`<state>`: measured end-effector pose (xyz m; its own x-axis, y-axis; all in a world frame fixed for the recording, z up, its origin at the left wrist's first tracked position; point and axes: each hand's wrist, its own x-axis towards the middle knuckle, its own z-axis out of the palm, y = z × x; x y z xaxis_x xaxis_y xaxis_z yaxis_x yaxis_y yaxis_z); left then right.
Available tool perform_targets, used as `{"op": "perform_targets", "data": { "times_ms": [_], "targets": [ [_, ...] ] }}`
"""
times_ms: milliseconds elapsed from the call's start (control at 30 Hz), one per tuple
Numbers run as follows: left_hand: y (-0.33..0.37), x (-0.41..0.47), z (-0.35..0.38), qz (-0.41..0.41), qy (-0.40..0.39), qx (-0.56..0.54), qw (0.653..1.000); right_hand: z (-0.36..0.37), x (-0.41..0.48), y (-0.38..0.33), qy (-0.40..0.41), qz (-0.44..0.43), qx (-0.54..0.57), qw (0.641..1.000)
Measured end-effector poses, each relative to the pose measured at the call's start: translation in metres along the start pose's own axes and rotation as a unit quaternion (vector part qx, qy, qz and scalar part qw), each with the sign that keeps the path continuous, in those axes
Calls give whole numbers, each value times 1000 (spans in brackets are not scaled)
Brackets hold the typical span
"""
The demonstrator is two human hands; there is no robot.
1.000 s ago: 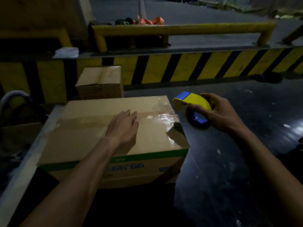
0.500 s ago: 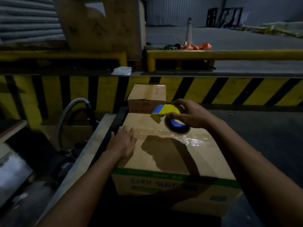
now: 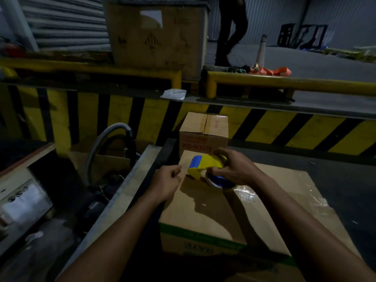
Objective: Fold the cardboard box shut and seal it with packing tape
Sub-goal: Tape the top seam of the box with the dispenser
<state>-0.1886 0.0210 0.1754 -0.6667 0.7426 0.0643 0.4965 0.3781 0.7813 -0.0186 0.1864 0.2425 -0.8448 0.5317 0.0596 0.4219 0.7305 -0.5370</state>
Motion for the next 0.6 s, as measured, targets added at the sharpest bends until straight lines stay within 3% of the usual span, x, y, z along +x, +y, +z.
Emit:
{"op": "perform_targets", "data": {
  "times_ms": [200,267,333,433,600],
  "targets": [
    [19,12,0,-12,76,-83,994,7,1,-9,5,-46,25,999],
    [28,15,-4,-96,44,-220,970,8,3,-10,8,-48,25,999],
    [32,17,-11,-166,-36,-356,919,8,4,-8,10,-52,23,998],
    [27,21,-18,-186,-111,-395,893,6,4,-6,13,-51,29,998],
    [18,27,-22,-217,-121,-409,878,6,5,-4,10,-65,36,997]
  ]
}}
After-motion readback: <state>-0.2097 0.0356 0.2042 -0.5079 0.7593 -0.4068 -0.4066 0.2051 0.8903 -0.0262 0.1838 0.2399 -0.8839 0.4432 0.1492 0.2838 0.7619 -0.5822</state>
